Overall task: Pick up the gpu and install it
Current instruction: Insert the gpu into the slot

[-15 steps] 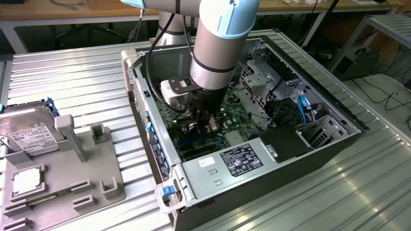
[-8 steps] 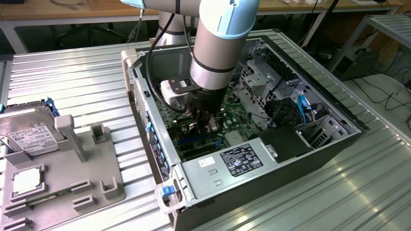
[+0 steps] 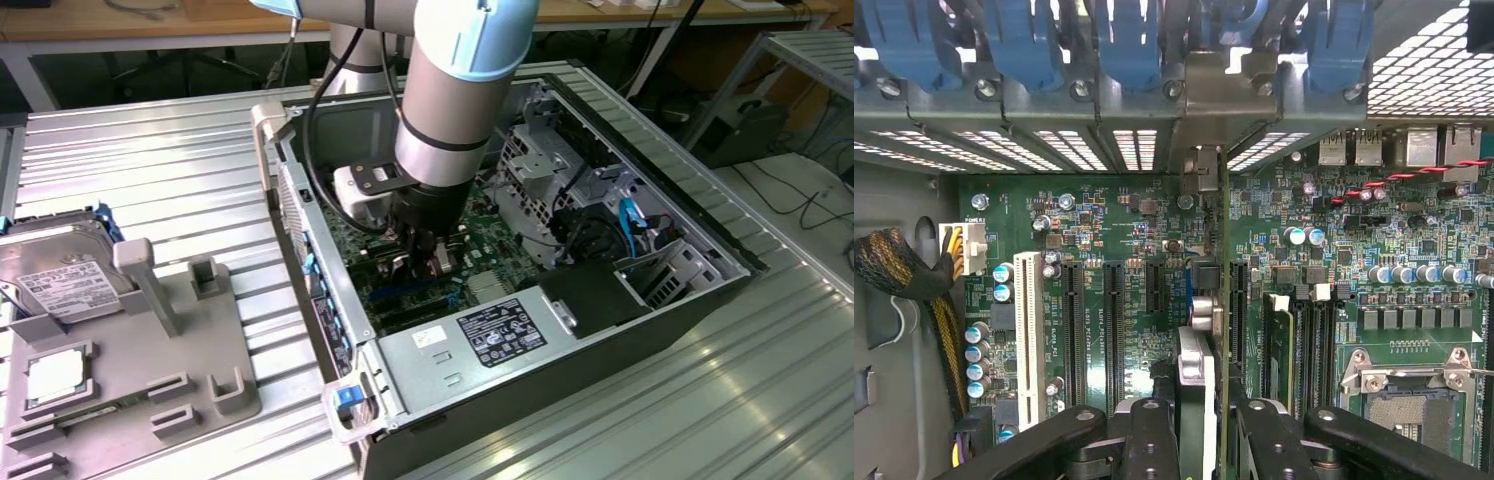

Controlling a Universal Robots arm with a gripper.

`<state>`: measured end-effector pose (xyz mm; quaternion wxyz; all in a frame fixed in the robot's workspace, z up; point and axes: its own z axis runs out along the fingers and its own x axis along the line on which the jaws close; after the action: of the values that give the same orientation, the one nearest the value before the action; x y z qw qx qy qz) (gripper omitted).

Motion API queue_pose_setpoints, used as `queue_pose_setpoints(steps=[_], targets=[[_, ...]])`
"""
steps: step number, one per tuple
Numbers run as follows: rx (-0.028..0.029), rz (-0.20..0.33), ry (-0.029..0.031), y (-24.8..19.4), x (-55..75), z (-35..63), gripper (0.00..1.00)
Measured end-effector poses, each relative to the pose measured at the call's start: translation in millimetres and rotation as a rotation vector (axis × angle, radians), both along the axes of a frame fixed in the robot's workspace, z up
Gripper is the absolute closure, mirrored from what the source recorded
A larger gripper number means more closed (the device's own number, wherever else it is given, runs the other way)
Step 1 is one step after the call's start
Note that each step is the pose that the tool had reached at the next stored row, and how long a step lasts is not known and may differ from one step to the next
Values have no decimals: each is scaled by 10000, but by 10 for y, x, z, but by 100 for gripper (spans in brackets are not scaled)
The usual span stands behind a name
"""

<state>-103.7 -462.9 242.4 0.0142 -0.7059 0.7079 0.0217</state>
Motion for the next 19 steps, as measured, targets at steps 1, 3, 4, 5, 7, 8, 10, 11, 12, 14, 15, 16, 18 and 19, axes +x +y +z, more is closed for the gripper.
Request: queue_pose_setpoints(steps=[1, 3, 4, 5, 7, 8, 10, 11, 12, 14, 15, 16, 18, 19], targets=[[-1, 0, 0, 0, 0, 0, 72], [0, 0, 0, 0, 0, 0, 72], [0, 1, 0, 0, 0, 0, 72], [0, 7, 0, 0, 0, 0, 72], [0, 85, 0, 0, 4, 0, 72], [0, 213, 0, 0, 13, 0, 72], [5, 245, -3, 0, 32, -2, 72], [4, 243, -2, 0, 33, -3, 72], [-2, 246, 0, 15, 36, -1, 72], [-1, 244, 1, 20, 83, -2, 72], [-2, 244, 2, 20, 85, -1, 72], [-5, 244, 0, 26, 85, -2, 72], [-2, 244, -1, 28, 71, -4, 72], [-5, 246, 1, 27, 56, -10, 72]])
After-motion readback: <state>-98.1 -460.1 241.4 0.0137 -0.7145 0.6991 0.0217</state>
